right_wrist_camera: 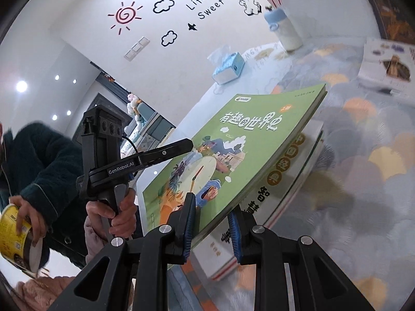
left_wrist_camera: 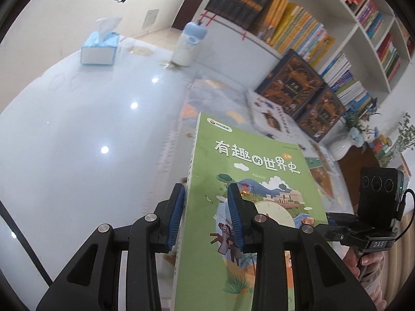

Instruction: Organize books

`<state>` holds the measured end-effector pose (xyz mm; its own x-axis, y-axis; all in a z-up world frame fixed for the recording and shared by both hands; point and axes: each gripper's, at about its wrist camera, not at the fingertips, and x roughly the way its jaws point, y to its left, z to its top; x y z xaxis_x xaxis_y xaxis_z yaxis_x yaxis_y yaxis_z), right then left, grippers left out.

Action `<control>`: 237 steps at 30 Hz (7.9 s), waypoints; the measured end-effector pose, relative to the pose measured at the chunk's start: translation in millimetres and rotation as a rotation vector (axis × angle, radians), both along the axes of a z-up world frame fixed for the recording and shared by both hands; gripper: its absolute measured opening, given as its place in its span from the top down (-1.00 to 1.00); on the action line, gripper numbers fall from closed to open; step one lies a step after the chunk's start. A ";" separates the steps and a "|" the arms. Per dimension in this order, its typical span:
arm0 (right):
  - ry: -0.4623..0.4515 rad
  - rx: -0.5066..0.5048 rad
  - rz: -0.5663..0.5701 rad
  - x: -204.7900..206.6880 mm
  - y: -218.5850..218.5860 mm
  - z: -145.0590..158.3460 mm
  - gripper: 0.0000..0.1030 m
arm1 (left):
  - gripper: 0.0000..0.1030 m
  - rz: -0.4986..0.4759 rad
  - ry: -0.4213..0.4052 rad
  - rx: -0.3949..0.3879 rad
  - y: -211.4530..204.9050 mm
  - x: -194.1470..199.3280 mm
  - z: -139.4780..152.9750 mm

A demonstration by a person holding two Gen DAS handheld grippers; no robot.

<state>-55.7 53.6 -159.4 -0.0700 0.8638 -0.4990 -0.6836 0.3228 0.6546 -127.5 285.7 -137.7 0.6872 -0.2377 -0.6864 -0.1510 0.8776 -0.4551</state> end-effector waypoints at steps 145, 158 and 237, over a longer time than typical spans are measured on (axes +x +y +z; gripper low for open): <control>-0.270 -0.260 -0.328 -88.7 -156.6 7.8 0.51 | 0.56 -0.380 -0.028 0.136 -214.1 -1.9 21.1; -0.348 -0.239 -0.292 -85.0 -91.8 46.0 0.51 | 0.56 -0.315 -0.098 0.112 -148.5 -3.2 51.1; -0.112 -0.187 -0.279 -58.1 -50.5 -17.4 -0.07 | 0.39 -0.125 -0.002 0.293 -98.7 -3.0 27.4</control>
